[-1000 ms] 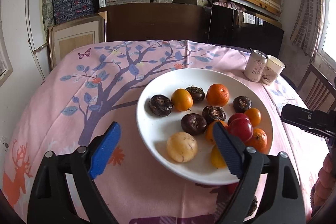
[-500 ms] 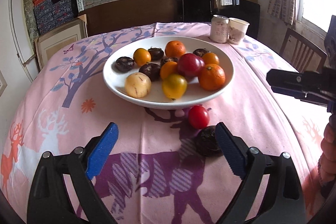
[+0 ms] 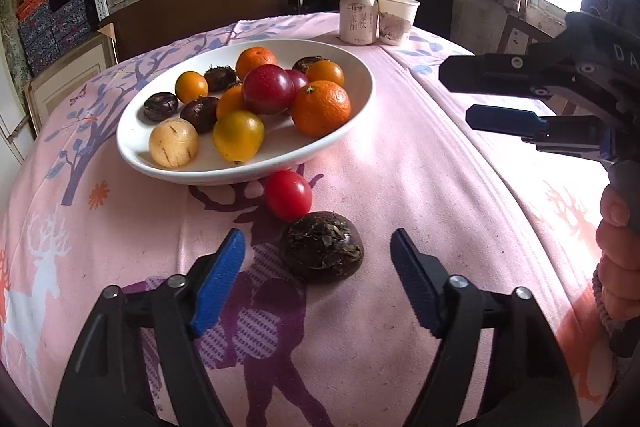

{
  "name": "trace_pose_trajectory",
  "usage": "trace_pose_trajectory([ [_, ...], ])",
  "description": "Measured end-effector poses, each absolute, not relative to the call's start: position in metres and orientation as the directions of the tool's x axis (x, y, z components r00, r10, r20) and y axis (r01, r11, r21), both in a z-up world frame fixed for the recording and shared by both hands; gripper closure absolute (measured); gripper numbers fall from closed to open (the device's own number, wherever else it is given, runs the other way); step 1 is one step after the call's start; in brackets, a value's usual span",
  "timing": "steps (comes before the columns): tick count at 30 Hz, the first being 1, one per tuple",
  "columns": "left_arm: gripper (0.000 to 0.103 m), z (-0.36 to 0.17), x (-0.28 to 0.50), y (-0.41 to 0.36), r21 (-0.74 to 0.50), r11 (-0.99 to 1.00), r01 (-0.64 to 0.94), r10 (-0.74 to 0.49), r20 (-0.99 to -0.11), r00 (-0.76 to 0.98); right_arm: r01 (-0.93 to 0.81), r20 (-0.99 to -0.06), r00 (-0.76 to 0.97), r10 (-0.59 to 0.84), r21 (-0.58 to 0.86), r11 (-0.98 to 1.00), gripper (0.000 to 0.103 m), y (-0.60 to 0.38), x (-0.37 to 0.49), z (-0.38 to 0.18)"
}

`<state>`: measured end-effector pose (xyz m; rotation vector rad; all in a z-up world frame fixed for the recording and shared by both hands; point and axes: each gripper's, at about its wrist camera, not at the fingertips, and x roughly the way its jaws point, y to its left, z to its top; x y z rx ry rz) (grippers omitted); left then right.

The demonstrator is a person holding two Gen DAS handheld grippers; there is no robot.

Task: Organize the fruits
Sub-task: 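Grasp the last dark brown fruit with the left gripper while the right gripper grasps a red tomato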

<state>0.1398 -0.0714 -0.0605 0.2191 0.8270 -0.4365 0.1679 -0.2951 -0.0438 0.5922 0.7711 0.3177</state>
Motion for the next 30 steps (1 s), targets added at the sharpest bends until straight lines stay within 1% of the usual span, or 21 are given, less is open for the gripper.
trace_pose_trajectory([
  [1, 0.041, -0.063, 0.141, -0.073, 0.014, 0.887, 0.462, -0.292, -0.758, 0.583, -0.058, -0.556, 0.682, 0.475, 0.606, 0.793, 0.038, -0.295, 0.168, -0.043],
  [2, 0.047, -0.065, 0.142, -0.074, 0.011, 0.885, 0.466, -0.292, -0.765, 0.573, -0.060, -0.556, 0.682, 0.476, 0.606, 0.793, 0.038, -0.295, 0.168, -0.043],
  [3, 0.050, -0.067, 0.143, -0.076, 0.008, 0.882, 0.471, -0.294, -0.771, 0.565, -0.061, -0.555, 0.682, 0.477, 0.607, 0.793, 0.038, -0.294, 0.167, -0.043],
  [5, 0.051, -0.068, 0.144, -0.077, 0.014, 0.883, 0.469, -0.289, -0.772, 0.566, -0.063, -0.555, 0.681, 0.477, 0.605, 0.794, 0.038, -0.293, 0.167, -0.043],
  [7, 0.057, -0.068, 0.145, -0.075, 0.004, 0.885, 0.466, -0.294, -0.771, 0.565, -0.064, -0.558, 0.679, 0.478, 0.604, 0.795, 0.038, -0.292, 0.167, -0.043],
  [10, 0.057, -0.067, 0.146, -0.072, -0.020, 0.886, 0.463, -0.309, -0.771, 0.557, -0.063, -0.563, 0.673, 0.479, 0.602, 0.796, 0.038, -0.292, 0.168, -0.045],
  [13, 0.057, -0.062, 0.142, -0.062, 0.007, 0.898, 0.439, -0.280, -0.761, 0.585, -0.065, -0.575, 0.664, 0.479, 0.594, 0.802, 0.038, -0.289, 0.170, -0.048],
  [18, 0.057, -0.051, 0.144, -0.023, 0.019, 0.948, 0.318, -0.202, -0.734, 0.648, -0.112, -0.609, 0.626, 0.487, 0.548, 0.829, 0.038, -0.271, 0.171, -0.054],
  [21, 0.057, -0.049, 0.149, 0.003, -0.019, 0.968, 0.249, -0.182, -0.735, 0.653, -0.176, -0.630, 0.614, 0.475, 0.478, 0.861, 0.038, -0.248, 0.167, -0.053],
  [23, 0.057, -0.048, 0.153, 0.016, -0.035, 0.977, 0.210, -0.168, -0.734, 0.658, -0.211, -0.645, 0.624, 0.441, 0.404, 0.890, 0.039, -0.230, 0.162, -0.052],
  [27, 0.057, -0.049, 0.160, 0.028, -0.059, 0.983, 0.174, -0.160, -0.740, 0.653, -0.274, -0.679, 0.647, 0.346, 0.216, 0.937, 0.047, -0.190, 0.157, -0.051],
  [30, 0.057, -0.052, 0.162, 0.032, -0.066, 0.986, 0.155, -0.152, -0.749, 0.644, -0.301, -0.695, 0.656, 0.294, 0.116, 0.946, 0.052, -0.167, 0.159, -0.052],
])
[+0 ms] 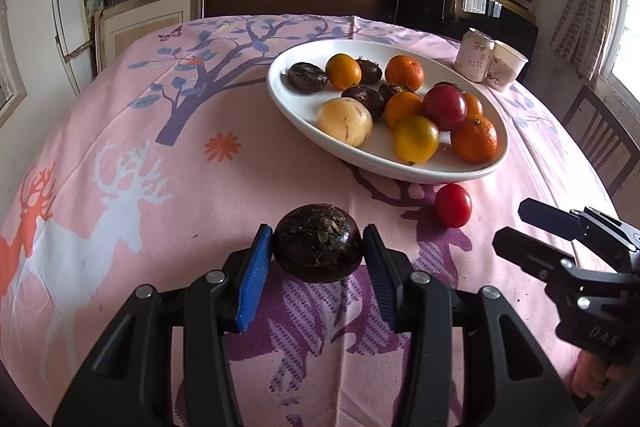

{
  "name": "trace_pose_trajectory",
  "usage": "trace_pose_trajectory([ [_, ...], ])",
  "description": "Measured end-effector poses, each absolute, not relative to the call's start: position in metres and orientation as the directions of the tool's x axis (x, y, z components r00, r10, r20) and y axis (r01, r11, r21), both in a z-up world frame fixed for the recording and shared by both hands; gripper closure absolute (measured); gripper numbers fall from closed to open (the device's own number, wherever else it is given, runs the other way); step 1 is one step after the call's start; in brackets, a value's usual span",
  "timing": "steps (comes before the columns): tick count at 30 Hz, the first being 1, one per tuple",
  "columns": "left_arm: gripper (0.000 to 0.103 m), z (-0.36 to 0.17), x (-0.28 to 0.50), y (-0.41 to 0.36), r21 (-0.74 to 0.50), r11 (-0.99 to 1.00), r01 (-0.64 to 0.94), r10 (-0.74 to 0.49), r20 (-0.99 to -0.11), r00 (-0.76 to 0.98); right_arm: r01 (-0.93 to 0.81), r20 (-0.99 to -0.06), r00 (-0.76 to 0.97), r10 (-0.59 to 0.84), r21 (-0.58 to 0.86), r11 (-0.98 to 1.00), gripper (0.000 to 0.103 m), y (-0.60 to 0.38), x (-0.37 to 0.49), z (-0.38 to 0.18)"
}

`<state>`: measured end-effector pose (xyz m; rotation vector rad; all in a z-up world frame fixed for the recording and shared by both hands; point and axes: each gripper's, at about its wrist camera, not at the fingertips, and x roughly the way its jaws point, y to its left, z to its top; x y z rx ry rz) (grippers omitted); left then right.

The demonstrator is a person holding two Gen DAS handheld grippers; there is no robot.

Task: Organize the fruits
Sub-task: 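Grasp the last dark brown fruit with the left gripper while the right gripper grasps a red tomato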

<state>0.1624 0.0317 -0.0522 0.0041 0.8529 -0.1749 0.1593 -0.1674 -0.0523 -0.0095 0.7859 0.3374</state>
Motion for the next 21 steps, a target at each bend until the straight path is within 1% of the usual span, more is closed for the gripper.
trace_pose_trajectory([
  [2, 0.057, -0.053, 0.164, 0.034, -0.074, 0.986, 0.148, -0.153, -0.753, 0.640, -0.300, -0.708, 0.650, 0.276, 0.095, 0.949, 0.053, -0.160, 0.165, -0.054],
  [4, 0.057, -0.054, 0.164, 0.034, -0.081, 0.985, 0.150, -0.159, -0.754, 0.637, -0.290, -0.721, 0.632, 0.284, 0.120, 0.949, 0.058, -0.161, 0.175, -0.056],
  [8, 0.057, -0.055, 0.164, 0.031, -0.076, 0.984, 0.162, -0.163, -0.755, 0.635, -0.279, -0.742, 0.590, 0.319, 0.184, 0.943, 0.063, -0.157, 0.192, -0.063],
  [9, 0.057, -0.055, 0.164, 0.030, -0.074, 0.984, 0.164, -0.163, -0.757, 0.633, -0.276, -0.746, 0.586, 0.317, 0.184, 0.943, 0.066, -0.154, 0.195, -0.064],
  [11, 0.057, -0.057, 0.165, 0.030, -0.072, 0.983, 0.168, -0.163, -0.760, 0.629, -0.267, -0.746, 0.594, 0.300, 0.169, 0.949, 0.066, -0.151, 0.197, -0.066],
  [13, 0.057, -0.058, 0.165, 0.028, -0.071, 0.982, 0.174, -0.166, -0.763, 0.625, -0.260, -0.746, 0.594, 0.301, 0.176, 0.949, 0.075, -0.152, 0.199, -0.068],
  [18, 0.057, -0.059, 0.163, 0.022, -0.072, 0.977, 0.200, -0.183, -0.764, 0.619, -0.263, -0.731, 0.587, 0.347, 0.233, 0.936, 0.075, -0.164, 0.194, -0.066],
  [21, 0.057, -0.058, 0.159, 0.017, -0.095, 0.967, 0.238, -0.226, -0.753, 0.618, -0.255, -0.701, 0.608, 0.372, 0.270, 0.928, 0.075, -0.183, 0.176, -0.057],
])
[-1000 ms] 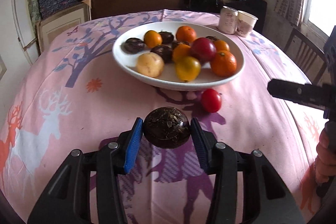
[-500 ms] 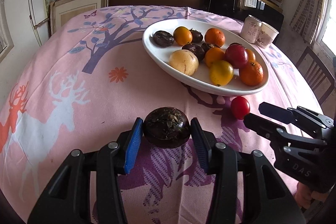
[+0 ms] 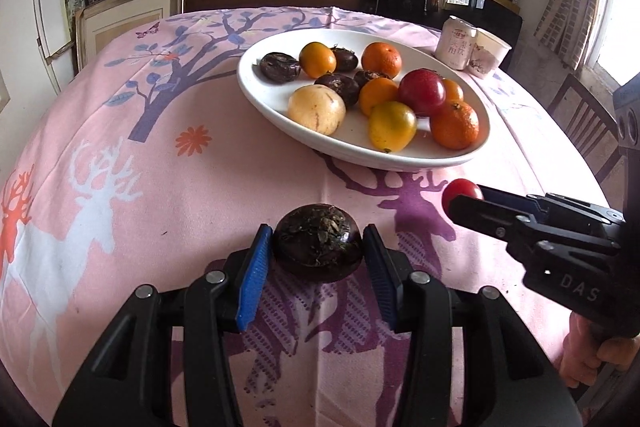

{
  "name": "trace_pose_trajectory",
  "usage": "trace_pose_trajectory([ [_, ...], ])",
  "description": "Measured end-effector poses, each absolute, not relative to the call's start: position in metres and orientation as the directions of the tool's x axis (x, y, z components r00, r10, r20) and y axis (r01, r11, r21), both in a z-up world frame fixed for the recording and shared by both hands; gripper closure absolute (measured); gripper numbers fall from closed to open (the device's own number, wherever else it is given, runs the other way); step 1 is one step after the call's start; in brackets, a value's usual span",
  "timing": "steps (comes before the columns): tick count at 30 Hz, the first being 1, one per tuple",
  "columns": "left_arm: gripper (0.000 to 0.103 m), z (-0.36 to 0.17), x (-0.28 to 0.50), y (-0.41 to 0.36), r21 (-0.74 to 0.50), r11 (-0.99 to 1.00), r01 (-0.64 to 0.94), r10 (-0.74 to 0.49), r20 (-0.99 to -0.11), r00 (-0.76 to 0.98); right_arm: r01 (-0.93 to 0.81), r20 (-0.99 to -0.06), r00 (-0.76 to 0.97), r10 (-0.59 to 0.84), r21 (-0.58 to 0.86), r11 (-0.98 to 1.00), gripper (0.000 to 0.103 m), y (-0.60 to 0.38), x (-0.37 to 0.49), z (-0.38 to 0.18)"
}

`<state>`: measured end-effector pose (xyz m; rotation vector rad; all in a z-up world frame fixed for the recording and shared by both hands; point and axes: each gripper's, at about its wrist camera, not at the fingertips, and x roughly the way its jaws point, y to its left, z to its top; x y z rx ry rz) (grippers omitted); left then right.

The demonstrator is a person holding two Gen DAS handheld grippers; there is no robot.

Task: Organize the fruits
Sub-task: 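Grasp the last dark brown fruit with the left gripper while the right gripper grasps a red tomato, then place the dark fruit on the plate with the left gripper while the right places the tomato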

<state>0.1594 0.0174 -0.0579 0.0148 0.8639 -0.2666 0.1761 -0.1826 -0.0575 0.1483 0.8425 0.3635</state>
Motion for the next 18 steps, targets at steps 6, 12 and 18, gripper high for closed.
trace_pose_trajectory([
  [6, 0.057, -0.057, 0.149, -0.003, -0.061, 0.949, 0.311, -0.251, -0.742, 0.621, -0.190, -0.655, 0.641, 0.400, 0.369, 0.910, 0.075, -0.224, 0.142, -0.057],
  [12, 0.057, -0.059, 0.146, -0.011, -0.039, 0.944, 0.328, -0.247, -0.744, 0.621, -0.202, -0.657, 0.635, 0.406, 0.366, 0.909, 0.075, -0.222, 0.141, -0.058],
  [18, 0.057, -0.050, 0.141, -0.010, -0.002, 0.954, 0.299, -0.213, -0.706, 0.675, -0.205, -0.643, 0.647, 0.409, 0.370, 0.906, 0.075, -0.224, 0.137, -0.055],
])
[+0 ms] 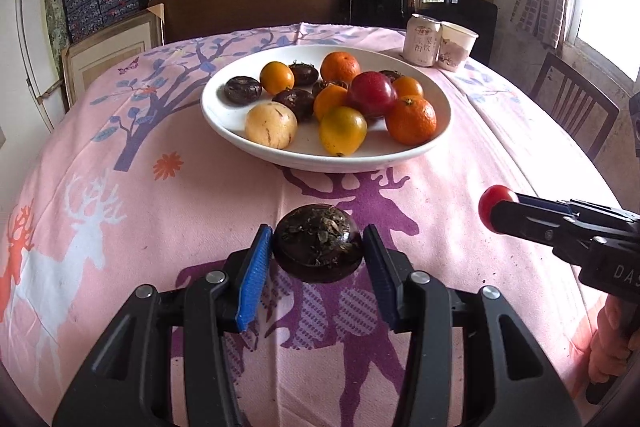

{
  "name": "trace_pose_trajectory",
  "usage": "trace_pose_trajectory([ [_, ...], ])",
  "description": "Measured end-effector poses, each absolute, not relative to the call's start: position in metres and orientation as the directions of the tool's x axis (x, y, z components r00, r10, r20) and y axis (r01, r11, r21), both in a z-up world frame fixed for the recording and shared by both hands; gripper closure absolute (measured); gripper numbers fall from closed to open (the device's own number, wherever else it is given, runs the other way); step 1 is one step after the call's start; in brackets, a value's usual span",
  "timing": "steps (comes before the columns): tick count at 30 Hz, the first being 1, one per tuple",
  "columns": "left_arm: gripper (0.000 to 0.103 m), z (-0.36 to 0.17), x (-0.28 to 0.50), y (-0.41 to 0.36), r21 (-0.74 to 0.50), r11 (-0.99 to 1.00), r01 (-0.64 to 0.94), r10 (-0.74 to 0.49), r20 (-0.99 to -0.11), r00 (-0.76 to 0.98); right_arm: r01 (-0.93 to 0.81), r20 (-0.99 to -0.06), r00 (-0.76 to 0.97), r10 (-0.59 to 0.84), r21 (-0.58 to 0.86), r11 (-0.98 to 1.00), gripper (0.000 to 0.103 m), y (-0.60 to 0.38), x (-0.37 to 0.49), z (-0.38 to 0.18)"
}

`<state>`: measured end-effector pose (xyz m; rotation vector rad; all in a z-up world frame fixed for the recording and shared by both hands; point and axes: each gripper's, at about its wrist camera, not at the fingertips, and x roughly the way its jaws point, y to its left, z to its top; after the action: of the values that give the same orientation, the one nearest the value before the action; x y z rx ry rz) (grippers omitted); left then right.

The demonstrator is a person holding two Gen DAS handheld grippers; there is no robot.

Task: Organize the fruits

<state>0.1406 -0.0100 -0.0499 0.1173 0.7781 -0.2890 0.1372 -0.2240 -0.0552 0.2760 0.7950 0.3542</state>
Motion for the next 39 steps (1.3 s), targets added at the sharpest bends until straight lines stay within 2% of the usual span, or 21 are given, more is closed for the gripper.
trace_pose_trajectory([
  [9, 0.057, -0.016, 0.152, -0.012, 0.055, 0.960, 0.276, -0.178, -0.640, 0.747, -0.192, -0.602, 0.664, 0.444, 0.436, 0.879, 0.075, -0.240, 0.145, -0.036],
  [17, 0.057, 0.023, 0.208, -0.016, 0.023, 0.966, 0.256, -0.188, -0.617, 0.764, -0.184, -0.567, 0.717, 0.407, 0.410, 0.894, 0.076, -0.250, 0.193, 0.010],
  [22, 0.057, 0.022, 0.246, -0.025, -0.009, 0.966, 0.259, -0.205, -0.634, 0.745, -0.186, -0.566, 0.707, 0.425, 0.431, 0.883, 0.076, -0.243, 0.242, 0.012],
  [26, 0.056, 0.008, 0.271, -0.030, -0.021, 0.965, 0.260, -0.210, -0.655, 0.726, -0.157, -0.603, 0.678, 0.420, 0.440, 0.884, 0.076, -0.235, 0.283, -0.005],
  [27, 0.054, 0.003, 0.274, -0.030, -0.023, 0.965, 0.262, -0.211, -0.663, 0.718, -0.150, -0.613, 0.669, 0.419, 0.441, 0.885, 0.074, -0.233, 0.292, -0.009],
  [28, 0.052, -0.001, 0.276, -0.030, -0.017, 0.965, 0.261, -0.205, -0.671, 0.712, -0.137, -0.625, 0.660, 0.416, 0.445, 0.885, 0.068, -0.233, 0.299, -0.015],
  [29, 0.045, -0.006, 0.277, -0.029, -0.004, 0.966, 0.257, -0.192, -0.677, 0.710, -0.116, -0.635, 0.653, 0.413, 0.454, 0.883, 0.060, -0.235, 0.303, -0.020],
  [30, 0.041, -0.009, 0.277, -0.028, 0.006, 0.968, 0.252, -0.181, -0.680, 0.711, -0.099, -0.638, 0.651, 0.412, 0.467, 0.879, 0.045, -0.238, 0.303, -0.024],
  [35, 0.041, -0.013, 0.265, -0.020, -0.003, 0.971, 0.240, -0.178, -0.682, 0.710, -0.114, -0.622, 0.668, 0.409, 0.458, 0.882, 0.044, -0.239, 0.283, -0.016],
  [39, 0.033, -0.005, 0.237, -0.017, 0.034, 0.976, 0.217, -0.144, -0.646, 0.749, -0.142, -0.598, 0.712, 0.369, 0.391, 0.909, 0.044, -0.232, 0.248, -0.004],
])
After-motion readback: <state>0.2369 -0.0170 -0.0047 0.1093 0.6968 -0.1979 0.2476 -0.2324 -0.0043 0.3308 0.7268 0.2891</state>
